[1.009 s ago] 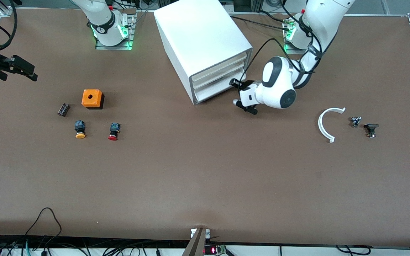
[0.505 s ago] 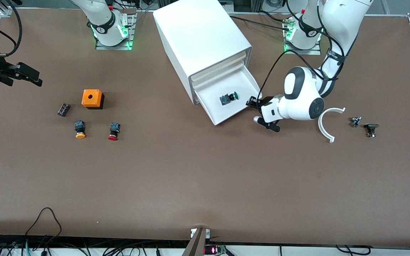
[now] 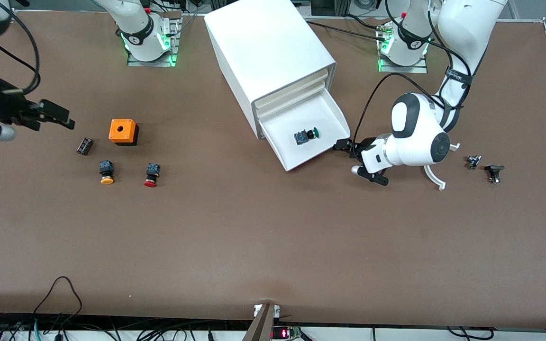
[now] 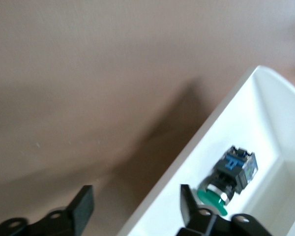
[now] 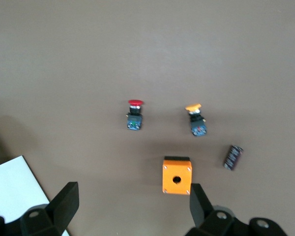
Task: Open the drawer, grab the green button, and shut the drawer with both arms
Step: 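Withdraw the left gripper while the right gripper reaches toward the drawer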
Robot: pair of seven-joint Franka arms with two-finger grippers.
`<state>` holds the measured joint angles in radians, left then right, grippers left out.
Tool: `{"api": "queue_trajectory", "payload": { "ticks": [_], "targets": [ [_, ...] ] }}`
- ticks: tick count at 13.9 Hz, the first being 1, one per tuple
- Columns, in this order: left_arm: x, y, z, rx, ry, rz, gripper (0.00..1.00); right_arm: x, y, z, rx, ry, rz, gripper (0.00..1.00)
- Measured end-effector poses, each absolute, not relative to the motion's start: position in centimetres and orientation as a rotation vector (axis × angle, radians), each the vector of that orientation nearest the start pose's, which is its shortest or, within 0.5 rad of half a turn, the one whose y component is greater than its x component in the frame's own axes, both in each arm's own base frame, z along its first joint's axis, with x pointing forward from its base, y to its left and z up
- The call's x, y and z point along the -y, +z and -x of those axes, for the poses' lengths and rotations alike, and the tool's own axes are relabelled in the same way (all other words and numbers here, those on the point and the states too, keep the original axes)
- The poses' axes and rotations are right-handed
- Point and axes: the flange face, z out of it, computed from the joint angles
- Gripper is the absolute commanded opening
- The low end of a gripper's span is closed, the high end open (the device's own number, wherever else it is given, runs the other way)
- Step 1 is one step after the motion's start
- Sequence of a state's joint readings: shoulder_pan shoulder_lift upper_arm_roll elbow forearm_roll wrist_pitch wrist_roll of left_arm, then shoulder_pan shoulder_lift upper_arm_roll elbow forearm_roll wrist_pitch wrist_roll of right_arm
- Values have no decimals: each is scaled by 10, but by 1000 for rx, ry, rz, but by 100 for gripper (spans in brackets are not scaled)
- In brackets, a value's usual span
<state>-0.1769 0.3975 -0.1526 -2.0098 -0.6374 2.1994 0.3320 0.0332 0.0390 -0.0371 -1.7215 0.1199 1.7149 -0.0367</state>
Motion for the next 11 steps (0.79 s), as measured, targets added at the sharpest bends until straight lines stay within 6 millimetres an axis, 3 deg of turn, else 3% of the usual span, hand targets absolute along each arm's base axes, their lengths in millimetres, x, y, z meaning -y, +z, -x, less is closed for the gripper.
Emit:
{"api": "queue_trajectory", "payload": {
  "ticks": [2,5,8,11],
  "targets": [
    [178,292,-574,240,-77,-2633,100,-41,529,-585,96,57,3025,100],
    [98,393,-593,161,175,-2676,100,-88,519,-602,203,48,3023,100],
    [28,474,-572,255,165,-2811,100,-131,512,-621,331,-17,3006,100],
    [-2,549,-546,403,55,-2991,100,-214,496,-622,535,-98,2959,100]
  ]
}}
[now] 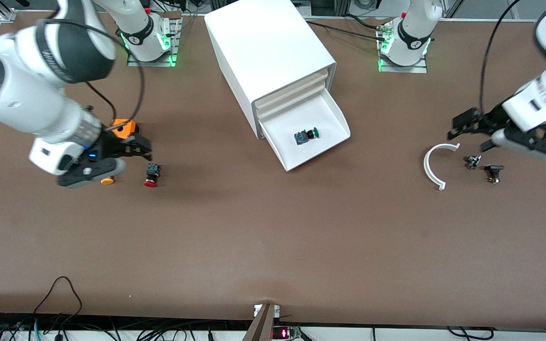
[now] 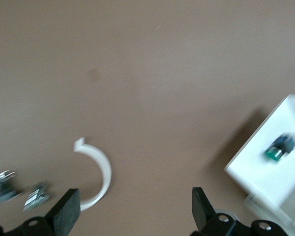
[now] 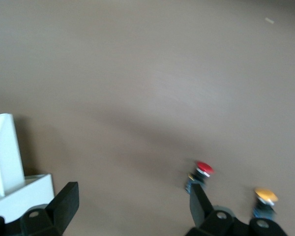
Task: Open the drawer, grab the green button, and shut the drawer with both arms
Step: 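Withdraw the left gripper while the right gripper reaches toward the drawer, then lower the right gripper into the open drawer over the green button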
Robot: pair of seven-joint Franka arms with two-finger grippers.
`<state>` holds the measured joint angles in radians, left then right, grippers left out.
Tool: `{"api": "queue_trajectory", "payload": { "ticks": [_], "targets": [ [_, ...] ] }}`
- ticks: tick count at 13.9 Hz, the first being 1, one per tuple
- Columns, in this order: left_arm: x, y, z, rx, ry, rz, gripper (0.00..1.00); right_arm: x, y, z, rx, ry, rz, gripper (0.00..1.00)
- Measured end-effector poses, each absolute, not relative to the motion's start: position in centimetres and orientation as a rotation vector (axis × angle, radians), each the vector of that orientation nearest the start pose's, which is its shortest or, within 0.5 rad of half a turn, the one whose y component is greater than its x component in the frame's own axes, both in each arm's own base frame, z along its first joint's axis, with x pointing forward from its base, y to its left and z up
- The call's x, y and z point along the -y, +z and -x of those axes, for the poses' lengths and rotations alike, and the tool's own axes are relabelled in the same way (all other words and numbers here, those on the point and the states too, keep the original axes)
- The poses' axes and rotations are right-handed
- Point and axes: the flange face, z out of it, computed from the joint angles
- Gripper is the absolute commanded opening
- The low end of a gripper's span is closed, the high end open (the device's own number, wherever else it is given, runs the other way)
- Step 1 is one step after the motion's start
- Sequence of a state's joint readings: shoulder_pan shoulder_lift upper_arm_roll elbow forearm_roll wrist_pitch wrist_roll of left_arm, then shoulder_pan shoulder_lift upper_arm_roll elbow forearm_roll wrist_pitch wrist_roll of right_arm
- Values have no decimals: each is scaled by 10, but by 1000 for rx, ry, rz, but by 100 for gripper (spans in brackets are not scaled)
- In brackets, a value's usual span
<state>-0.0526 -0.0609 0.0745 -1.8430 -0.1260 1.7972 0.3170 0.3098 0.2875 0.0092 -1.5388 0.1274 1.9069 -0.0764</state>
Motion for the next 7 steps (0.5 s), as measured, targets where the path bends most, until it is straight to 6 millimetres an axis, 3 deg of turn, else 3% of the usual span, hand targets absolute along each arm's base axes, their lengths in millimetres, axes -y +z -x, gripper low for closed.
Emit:
{"api": "queue_trajectory", "payload": {
  "ticks": [2,7],
  "targets": [
    [-9,574,-538,-395,-14,3143,100,-279,486,-608,674,-128,2920,100],
    [-13,565,-536,-234,97,3107,100,-435,466,-556,1128,-158,2752,100]
  ]
}}
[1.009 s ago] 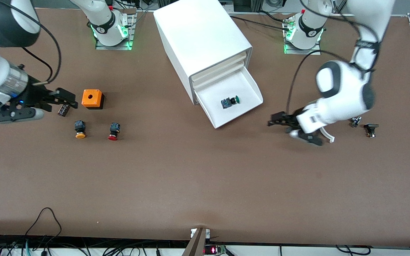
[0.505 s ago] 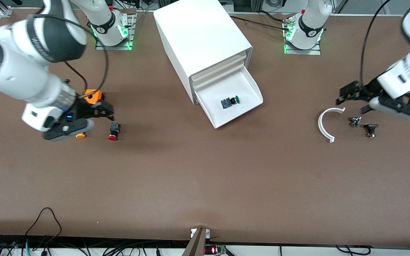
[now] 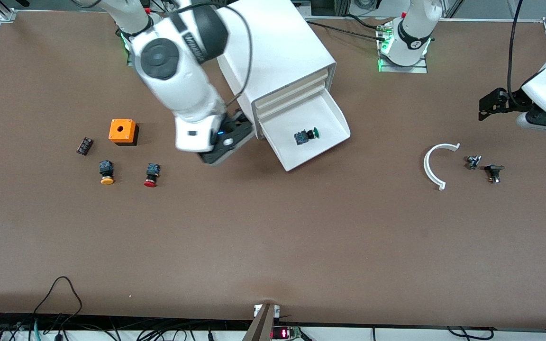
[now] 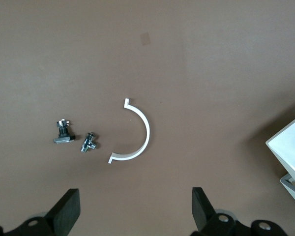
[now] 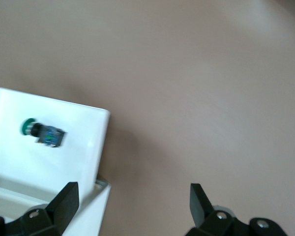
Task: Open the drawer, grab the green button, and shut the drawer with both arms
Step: 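Lower the right gripper into the open drawer over the green button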
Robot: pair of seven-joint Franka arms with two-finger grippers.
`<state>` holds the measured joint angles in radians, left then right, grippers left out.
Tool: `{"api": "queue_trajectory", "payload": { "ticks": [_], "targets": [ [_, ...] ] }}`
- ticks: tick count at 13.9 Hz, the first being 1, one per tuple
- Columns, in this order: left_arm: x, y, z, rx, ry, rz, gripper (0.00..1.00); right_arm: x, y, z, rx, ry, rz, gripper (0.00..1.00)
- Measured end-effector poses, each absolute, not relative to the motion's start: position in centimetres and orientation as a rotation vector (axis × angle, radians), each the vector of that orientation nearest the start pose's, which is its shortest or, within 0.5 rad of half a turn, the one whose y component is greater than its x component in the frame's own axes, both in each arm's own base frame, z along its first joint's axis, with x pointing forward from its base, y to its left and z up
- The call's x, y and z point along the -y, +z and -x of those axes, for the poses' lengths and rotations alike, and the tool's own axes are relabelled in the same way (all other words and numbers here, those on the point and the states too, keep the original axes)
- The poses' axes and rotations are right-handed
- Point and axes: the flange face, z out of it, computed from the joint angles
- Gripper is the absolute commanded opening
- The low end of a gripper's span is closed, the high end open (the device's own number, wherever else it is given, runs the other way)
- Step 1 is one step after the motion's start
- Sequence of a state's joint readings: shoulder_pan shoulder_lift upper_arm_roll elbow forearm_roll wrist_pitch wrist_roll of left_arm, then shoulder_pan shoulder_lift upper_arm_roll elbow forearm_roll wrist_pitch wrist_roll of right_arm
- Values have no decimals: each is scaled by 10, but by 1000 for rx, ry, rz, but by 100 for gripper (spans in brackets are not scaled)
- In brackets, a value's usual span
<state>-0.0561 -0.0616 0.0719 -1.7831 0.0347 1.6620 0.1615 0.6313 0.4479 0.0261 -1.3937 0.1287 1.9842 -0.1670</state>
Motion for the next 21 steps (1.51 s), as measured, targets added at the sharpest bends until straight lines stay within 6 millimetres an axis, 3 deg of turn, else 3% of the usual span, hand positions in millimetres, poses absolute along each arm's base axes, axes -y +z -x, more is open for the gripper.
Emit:
{"api": "queue_trajectory", "payload": {
  "ticks": [2,5,8,12,17,21],
  "targets": [
    [-15,567,-541,-225,90,3106,100,-482,447,-545,1395,-197,2624,100],
    [-9,578,-554,-240,50,3101,100,-529,398,-531,1801,-207,2383,100],
    [-5,583,-559,-251,34,3098,100,-542,384,-525,2098,-224,2152,100],
    [-2,586,-559,-259,29,3097,100,-559,378,-508,2200,-213,2052,100],
    [-1,586,-559,-259,34,3099,100,-588,336,-479,2269,-155,1996,100],
    [-1,586,-559,-258,35,3100,100,-595,309,-470,2330,-104,1981,100]
  ]
}}
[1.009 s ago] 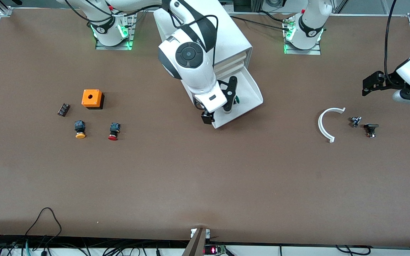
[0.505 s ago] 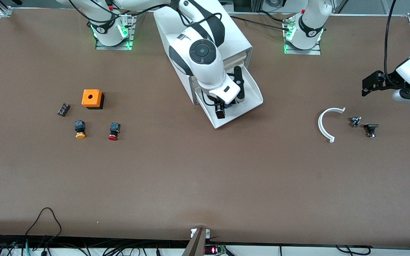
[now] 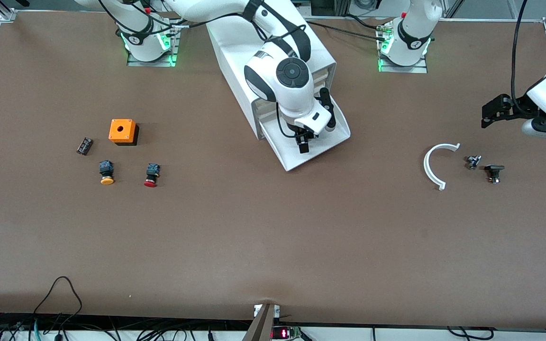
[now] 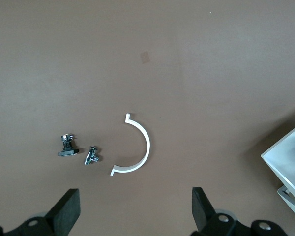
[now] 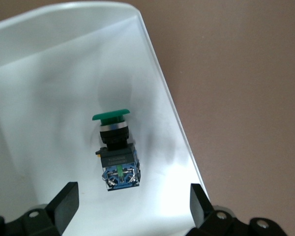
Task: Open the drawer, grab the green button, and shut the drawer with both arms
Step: 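Lower the right gripper into the open drawer over the green button, then close the right gripper on the green push button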
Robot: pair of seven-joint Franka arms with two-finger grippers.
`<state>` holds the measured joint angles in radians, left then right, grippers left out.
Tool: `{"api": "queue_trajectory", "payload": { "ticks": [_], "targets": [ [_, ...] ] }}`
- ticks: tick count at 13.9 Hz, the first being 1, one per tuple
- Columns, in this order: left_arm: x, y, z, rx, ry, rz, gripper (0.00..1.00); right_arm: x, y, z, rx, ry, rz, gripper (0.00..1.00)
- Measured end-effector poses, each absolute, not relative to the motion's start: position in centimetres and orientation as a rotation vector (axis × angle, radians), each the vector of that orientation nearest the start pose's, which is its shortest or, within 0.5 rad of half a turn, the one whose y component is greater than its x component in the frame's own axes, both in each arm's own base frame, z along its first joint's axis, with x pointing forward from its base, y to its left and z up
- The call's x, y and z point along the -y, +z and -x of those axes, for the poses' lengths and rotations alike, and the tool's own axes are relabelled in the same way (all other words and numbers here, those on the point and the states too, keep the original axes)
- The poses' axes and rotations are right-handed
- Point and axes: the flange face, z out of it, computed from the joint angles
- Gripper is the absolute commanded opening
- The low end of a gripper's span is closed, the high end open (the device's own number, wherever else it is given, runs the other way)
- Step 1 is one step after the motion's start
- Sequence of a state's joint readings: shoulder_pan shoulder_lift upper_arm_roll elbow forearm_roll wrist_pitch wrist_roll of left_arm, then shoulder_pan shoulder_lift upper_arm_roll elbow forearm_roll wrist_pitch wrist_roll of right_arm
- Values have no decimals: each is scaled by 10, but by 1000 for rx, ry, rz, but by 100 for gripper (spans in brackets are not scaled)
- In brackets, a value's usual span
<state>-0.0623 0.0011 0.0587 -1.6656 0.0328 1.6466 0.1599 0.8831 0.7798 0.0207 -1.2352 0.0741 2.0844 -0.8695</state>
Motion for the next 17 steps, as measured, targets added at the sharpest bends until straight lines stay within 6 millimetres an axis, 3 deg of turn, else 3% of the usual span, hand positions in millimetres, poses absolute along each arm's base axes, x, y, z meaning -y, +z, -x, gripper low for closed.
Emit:
{"api": "queue_trajectory", "payload": {
  "ticks": [4,13,14,17],
  "targets": [
    [-1,586,-559,-259,34,3099,100,-601,285,-461,-2461,64,-2004,100],
    [-1,586,-559,-257,35,3100,100,-609,264,-458,-2456,113,-2005,100],
    [-1,586,-559,-257,35,3100,100,-609,262,-458,-2456,108,-2005,96],
    [-1,586,-559,-257,36,3100,100,-608,255,-458,-2455,94,-2001,68]
  ]
}}
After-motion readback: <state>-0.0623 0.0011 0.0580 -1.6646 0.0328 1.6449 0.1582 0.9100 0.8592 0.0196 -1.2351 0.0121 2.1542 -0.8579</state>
